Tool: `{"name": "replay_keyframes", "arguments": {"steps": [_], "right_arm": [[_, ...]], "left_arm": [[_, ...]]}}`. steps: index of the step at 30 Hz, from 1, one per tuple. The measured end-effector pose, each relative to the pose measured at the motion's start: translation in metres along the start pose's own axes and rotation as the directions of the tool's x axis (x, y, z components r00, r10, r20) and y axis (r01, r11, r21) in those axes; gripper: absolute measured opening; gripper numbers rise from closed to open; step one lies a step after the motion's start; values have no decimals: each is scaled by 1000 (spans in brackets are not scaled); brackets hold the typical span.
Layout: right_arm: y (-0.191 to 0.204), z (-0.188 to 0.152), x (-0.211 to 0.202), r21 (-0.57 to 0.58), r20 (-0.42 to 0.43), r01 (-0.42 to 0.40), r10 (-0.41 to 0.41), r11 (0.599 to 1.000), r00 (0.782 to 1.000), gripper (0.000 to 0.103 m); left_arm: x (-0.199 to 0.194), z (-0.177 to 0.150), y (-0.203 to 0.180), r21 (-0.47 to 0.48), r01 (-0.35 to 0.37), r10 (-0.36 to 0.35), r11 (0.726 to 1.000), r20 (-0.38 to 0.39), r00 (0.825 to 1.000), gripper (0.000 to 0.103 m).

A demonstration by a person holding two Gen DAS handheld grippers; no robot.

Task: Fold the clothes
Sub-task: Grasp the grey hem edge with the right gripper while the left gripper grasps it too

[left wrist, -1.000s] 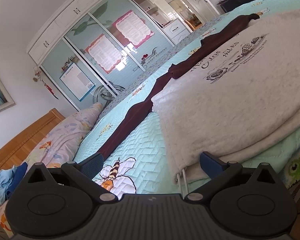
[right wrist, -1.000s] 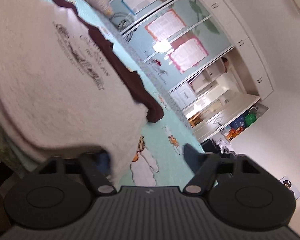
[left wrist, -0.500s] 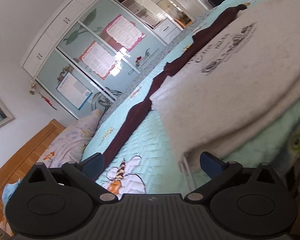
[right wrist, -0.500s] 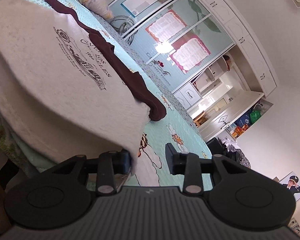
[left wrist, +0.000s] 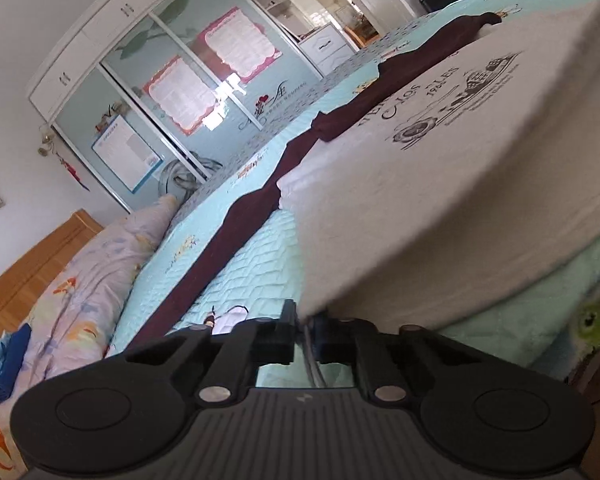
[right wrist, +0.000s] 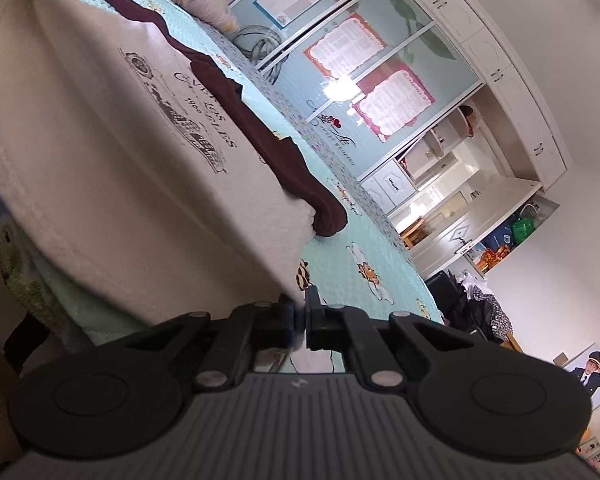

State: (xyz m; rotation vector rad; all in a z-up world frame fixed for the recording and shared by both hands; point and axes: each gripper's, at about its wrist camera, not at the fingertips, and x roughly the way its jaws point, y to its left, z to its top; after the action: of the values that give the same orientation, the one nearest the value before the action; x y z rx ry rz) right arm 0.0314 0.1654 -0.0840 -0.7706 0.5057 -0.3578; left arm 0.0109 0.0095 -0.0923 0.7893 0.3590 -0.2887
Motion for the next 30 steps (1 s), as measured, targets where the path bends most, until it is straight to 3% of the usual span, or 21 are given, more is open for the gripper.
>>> {"name": "replay_keyframes", "arguments": {"steps": [4, 6, 8, 11, 14, 17, 19, 22, 24, 25, 28, 30], "right_arm": [[-3, -5, -10, 0, 13, -13, 13, 1000, 1000, 5], [-1, -12, -13, -41, 14, -23, 23, 999, 1000, 5], [7, -19, -10, -108, -3, -53, 53, 993, 999, 5], [11, -20, -10, -152, -9, -75, 74, 986, 997, 5], [4, -20, -11, -118, -10, -59, 58, 991, 998, 5], [9, -18, -10, -126, -56, -96, 89, 987, 994, 5], [16, -19, -9, -171, -91, -126, 112, 977, 990, 9], [13, -17, -17, -171, -110, -159, 141, 972, 984, 19], [-1, -16, -28, -106, -97, -196, 186, 975, 978, 53], [-10, -16, -36, -68, -72, -220, 215, 973, 974, 58], [-36, -11, -55, 63, 3, -281, 282, 958, 960, 62], [-50, -4, -59, 156, 57, -283, 278, 946, 959, 63]], "left_arm": [[-9, -5, 4, 4, 24, -24, 1000, 4, 1000, 10], [-9, -11, 0, 47, 35, -34, 998, -2, 999, 14], [-4, -15, -9, 109, 12, -11, 994, -10, 1000, 26], [-6, -12, -7, 102, 3, -2, 995, -9, 1000, 25], [-7, -10, 2, 14, 32, -32, 999, -28, 999, 19], [-10, -10, -9, 59, 43, -40, 997, -51, 998, 11], [-15, -15, -15, 132, 21, -17, 991, -36, 999, 13], [-23, -21, -11, 159, 5, 1, 987, -33, 999, 33], [-29, -27, -2, 139, -8, 16, 990, -56, 998, 42], [-33, -30, 3, 122, -8, 16, 993, -62, 998, 46], [-48, -34, 18, 51, -12, 15, 999, -64, 998, 49], [-57, -29, 27, -16, -21, 20, 1000, -40, 999, 49]]}}
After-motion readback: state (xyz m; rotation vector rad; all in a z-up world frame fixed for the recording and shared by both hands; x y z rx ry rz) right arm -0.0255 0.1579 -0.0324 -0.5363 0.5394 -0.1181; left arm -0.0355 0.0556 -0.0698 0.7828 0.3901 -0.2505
